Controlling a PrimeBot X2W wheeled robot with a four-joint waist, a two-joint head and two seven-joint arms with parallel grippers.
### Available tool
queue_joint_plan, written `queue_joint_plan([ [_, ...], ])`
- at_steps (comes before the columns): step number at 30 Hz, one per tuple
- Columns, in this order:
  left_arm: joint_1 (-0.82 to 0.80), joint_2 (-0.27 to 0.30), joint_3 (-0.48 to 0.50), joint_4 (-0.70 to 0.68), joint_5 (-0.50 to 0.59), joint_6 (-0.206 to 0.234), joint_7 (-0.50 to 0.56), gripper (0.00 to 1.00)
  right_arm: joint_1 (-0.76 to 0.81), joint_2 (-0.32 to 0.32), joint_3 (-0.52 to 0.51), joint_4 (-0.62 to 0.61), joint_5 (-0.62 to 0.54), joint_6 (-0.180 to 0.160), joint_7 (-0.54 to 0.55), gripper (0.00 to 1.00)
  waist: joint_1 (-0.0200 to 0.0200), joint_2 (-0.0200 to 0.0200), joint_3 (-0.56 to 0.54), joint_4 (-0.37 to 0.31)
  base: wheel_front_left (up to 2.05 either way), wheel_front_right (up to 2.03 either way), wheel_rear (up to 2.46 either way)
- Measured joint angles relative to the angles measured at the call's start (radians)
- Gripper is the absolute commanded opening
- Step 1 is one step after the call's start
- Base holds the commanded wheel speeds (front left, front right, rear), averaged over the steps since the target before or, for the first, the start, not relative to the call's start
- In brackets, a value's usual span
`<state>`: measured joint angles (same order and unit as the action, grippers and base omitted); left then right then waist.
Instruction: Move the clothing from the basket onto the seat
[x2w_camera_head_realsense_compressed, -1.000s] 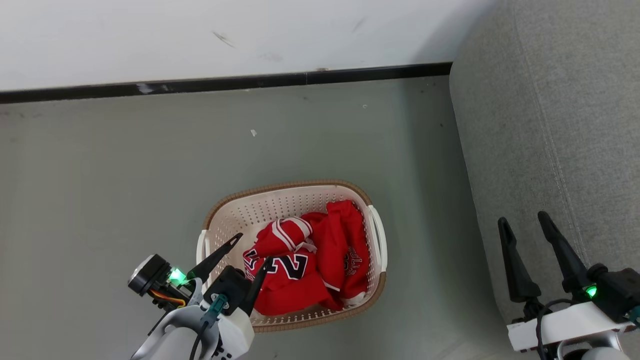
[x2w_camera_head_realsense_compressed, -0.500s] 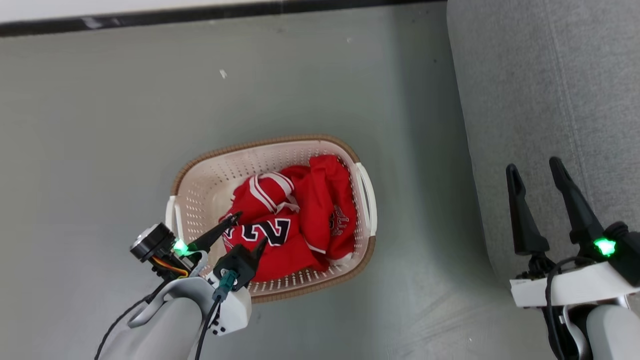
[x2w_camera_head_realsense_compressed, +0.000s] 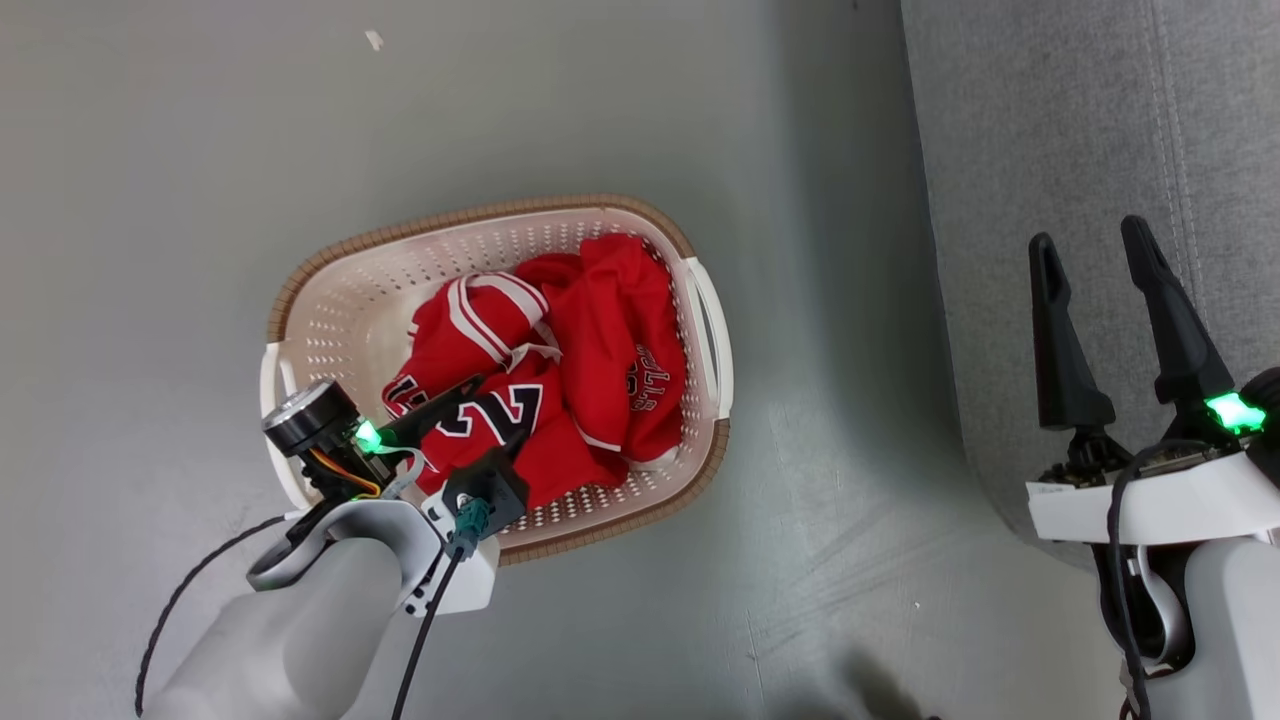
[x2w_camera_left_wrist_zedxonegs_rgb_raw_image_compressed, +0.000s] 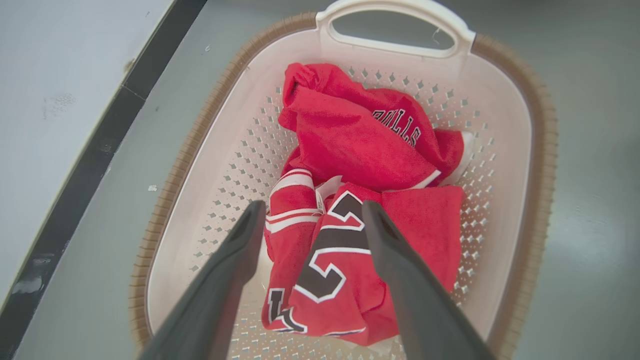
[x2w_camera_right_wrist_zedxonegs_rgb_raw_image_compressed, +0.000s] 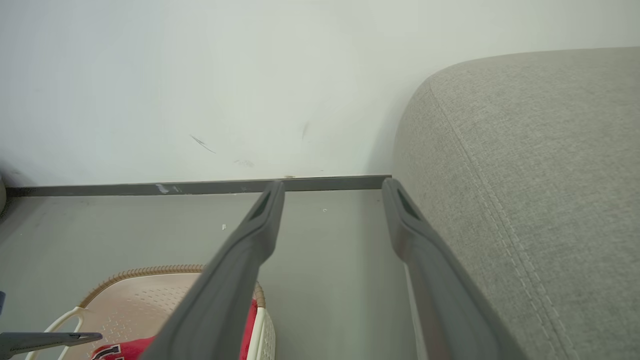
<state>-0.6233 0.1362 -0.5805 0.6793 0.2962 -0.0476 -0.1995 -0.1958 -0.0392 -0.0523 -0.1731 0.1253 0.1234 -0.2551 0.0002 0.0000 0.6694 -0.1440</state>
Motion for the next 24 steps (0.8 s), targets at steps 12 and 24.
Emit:
queue_joint_plan([
  [12,-0.078,0.021,0.009,0.121,0.014,0.0,0.083,1.0,-0.061,0.0,0.004,0.001,0.017,0.0,0.0,1.0,0.0,0.0,0.089,-0.033,0.0,0.0,0.0],
  [24,-0.139,0.018,0.026,0.192,0.012,-0.01,0.138,0.0,-0.126,-0.001,0.021,0.016,0.03,0.0,0.0,1.0,0.0,0.0,0.15,-0.057,0.0,0.0,0.0],
])
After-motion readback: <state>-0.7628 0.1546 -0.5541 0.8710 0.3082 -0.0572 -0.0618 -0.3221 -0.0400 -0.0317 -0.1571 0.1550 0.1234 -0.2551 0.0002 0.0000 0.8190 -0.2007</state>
